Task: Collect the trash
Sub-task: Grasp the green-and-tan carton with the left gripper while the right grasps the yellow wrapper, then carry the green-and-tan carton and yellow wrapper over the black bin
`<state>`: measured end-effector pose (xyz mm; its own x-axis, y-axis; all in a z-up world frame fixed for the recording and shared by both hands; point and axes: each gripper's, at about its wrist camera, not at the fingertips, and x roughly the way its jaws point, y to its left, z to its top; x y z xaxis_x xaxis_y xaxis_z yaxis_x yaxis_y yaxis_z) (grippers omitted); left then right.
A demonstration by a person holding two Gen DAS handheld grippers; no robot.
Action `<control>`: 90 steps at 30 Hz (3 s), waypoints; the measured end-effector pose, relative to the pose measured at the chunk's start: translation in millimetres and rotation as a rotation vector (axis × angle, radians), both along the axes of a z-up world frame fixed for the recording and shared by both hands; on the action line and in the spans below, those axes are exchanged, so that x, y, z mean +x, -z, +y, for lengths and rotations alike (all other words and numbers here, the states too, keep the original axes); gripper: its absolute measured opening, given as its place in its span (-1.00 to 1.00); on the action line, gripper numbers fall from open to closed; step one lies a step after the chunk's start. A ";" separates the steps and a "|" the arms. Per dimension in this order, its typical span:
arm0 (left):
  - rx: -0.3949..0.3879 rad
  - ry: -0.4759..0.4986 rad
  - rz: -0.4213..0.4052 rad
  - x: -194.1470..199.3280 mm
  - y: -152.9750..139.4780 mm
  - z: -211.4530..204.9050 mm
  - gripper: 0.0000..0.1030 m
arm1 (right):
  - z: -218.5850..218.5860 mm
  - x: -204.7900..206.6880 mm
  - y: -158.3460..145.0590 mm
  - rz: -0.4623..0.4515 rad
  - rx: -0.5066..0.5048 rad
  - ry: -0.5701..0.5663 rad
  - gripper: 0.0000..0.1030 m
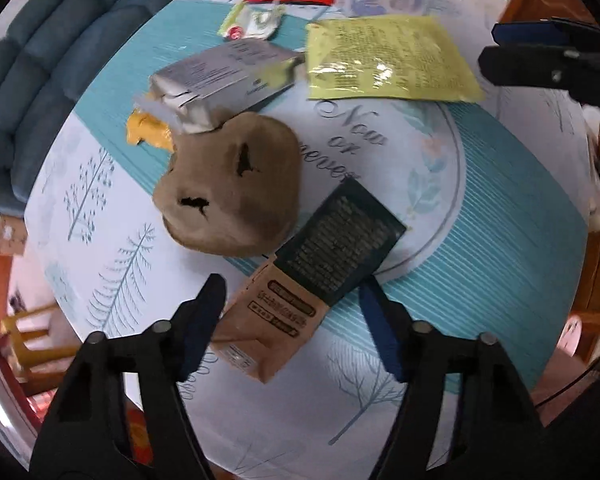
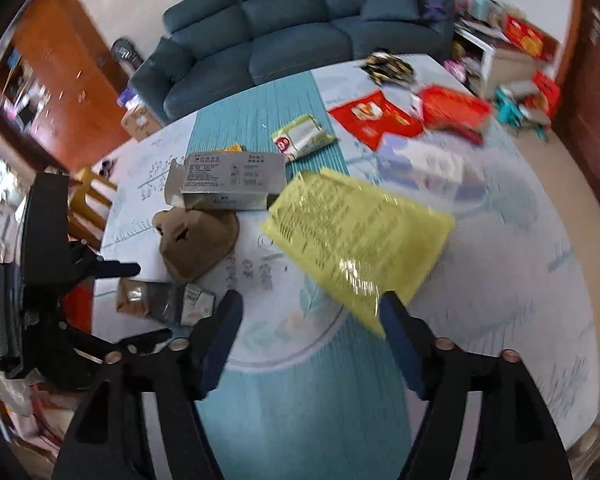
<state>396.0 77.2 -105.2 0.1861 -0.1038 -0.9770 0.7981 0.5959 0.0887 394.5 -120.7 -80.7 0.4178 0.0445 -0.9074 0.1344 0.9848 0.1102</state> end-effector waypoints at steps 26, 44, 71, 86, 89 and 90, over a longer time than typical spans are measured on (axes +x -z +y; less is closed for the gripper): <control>-0.290 -0.477 0.271 7.9 -8.9 68.7 -0.36 | 2.6 131.0 85.1 0.243 -0.163 -0.382 -0.31; -0.394 -0.422 0.247 -64.3 -72.3 23.8 -0.36 | -18.5 -57.6 -30.8 -0.117 0.036 -0.006 -0.79; -0.300 -0.431 0.187 -401.5 -79.4 -128.0 -0.36 | -86.5 -469.2 -57.3 -0.156 0.066 0.011 -0.79; -0.176 -0.449 0.236 -431.1 -11.5 -126.3 -0.36 | -86.2 -488.0 6.8 -0.077 0.086 0.093 -0.79; -0.171 -0.452 0.247 -431.7 15.7 -126.6 -0.36 | -84.3 -485.1 32.3 -0.056 0.075 0.119 -0.79; -0.172 -0.455 0.249 -431.5 23.8 -126.8 -0.36 | -83.2 -484.2 44.7 -0.048 0.072 0.132 -0.79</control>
<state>-35.5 -49.7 -129.0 0.0144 -0.2287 -0.9734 0.4411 0.8751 -0.1991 -89.7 -204.0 -125.4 0.4673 0.0506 -0.8827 0.2551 0.9482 0.1894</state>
